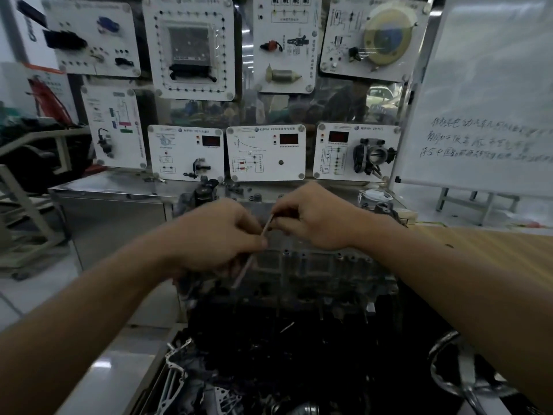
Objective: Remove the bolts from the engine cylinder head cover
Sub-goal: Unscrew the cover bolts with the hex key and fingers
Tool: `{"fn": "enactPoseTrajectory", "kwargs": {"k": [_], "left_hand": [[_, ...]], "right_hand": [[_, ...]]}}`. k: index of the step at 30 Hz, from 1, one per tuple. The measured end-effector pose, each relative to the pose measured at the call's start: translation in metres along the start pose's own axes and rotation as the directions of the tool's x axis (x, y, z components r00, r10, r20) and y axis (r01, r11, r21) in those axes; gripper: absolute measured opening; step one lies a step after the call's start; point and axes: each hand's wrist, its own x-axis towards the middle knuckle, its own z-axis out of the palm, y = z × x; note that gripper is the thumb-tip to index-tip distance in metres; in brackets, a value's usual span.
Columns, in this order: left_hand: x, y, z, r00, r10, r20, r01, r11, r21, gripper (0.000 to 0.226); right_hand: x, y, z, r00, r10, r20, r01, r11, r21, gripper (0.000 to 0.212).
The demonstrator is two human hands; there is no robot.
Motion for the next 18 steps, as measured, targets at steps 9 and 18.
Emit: {"fn": "enactPoseTrajectory", "kwargs": {"k": [9,18], "left_hand": [[-0.003,-0.073,-0.063,0.978,0.197,-0.074,-0.136,0.860,0.491,0.018],[-0.003,-0.100,-0.047,0.943,0.312,-0.113,-0.231,0.861,0.453,0.019]], "right_hand": [[0.036,-0.034,0.039,0.997,0.066,-0.033,-0.066,0.998,-0.009,0.019],[0.049,-0.034,0.039,0.985,0.085,0.147,-0.070,0.992,-0.108,0.020]]}}
